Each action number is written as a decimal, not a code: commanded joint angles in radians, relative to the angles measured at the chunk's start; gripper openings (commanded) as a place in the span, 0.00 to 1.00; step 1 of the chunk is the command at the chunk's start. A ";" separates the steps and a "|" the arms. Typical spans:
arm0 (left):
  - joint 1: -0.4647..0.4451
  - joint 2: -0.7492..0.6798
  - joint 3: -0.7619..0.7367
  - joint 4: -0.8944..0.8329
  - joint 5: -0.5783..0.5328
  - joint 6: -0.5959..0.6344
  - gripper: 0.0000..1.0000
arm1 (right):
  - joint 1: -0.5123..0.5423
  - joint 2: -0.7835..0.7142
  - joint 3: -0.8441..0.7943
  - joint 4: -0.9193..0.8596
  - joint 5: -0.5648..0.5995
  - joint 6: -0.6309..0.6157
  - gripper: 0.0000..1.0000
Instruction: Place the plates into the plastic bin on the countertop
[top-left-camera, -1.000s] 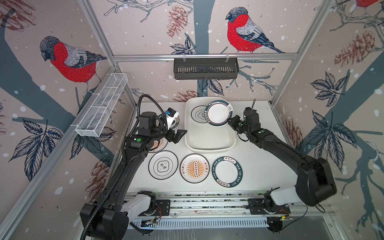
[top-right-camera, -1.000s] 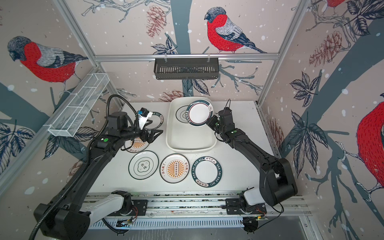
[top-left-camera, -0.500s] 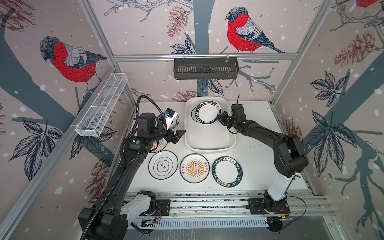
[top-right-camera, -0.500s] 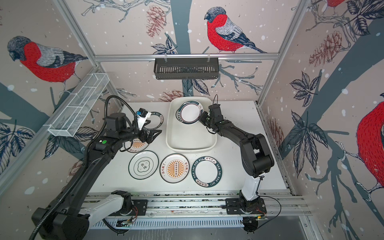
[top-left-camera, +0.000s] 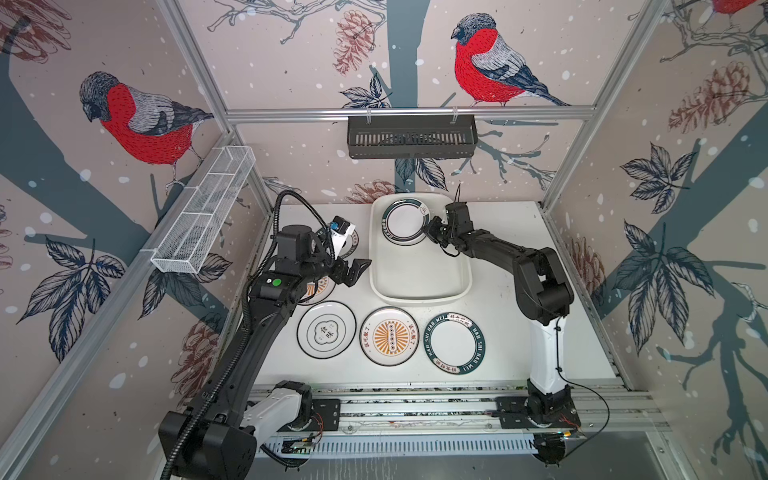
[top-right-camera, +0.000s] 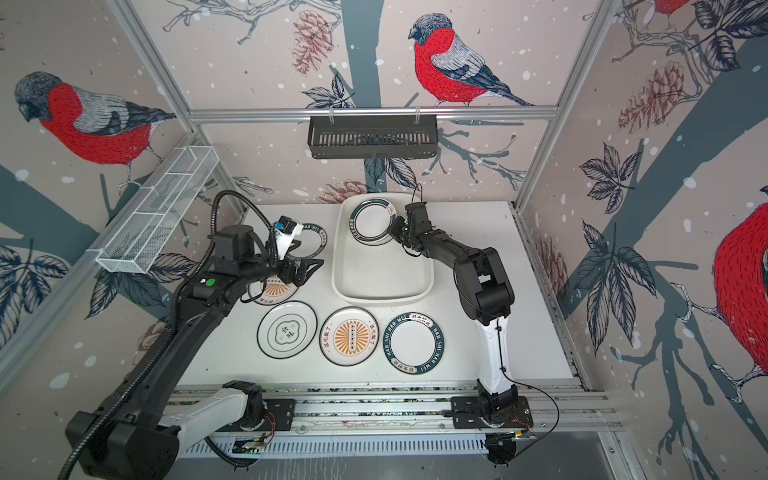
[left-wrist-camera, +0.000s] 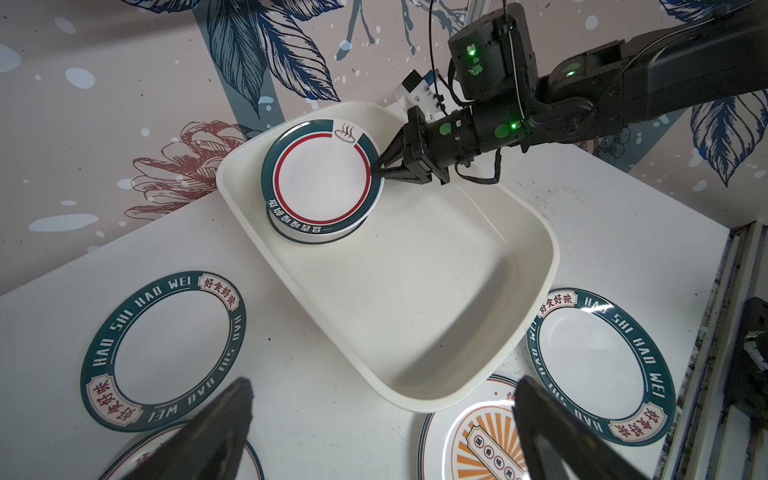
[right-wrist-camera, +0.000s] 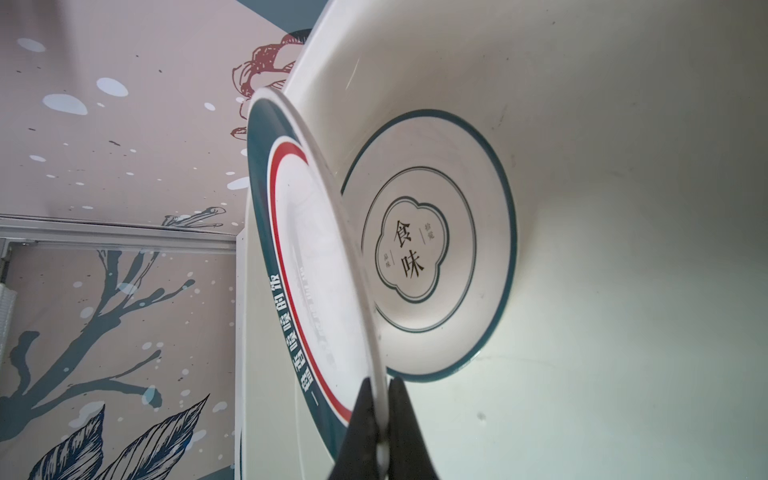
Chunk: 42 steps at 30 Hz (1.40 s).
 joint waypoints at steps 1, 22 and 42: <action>-0.001 -0.005 0.006 0.000 0.016 0.006 0.97 | -0.001 0.029 0.042 0.022 -0.003 0.004 0.01; 0.000 0.009 0.012 0.011 0.033 -0.003 0.97 | -0.034 0.126 0.090 0.039 -0.030 0.056 0.04; 0.000 0.011 0.016 0.012 0.036 -0.002 0.97 | -0.037 0.165 0.125 0.033 -0.055 0.085 0.12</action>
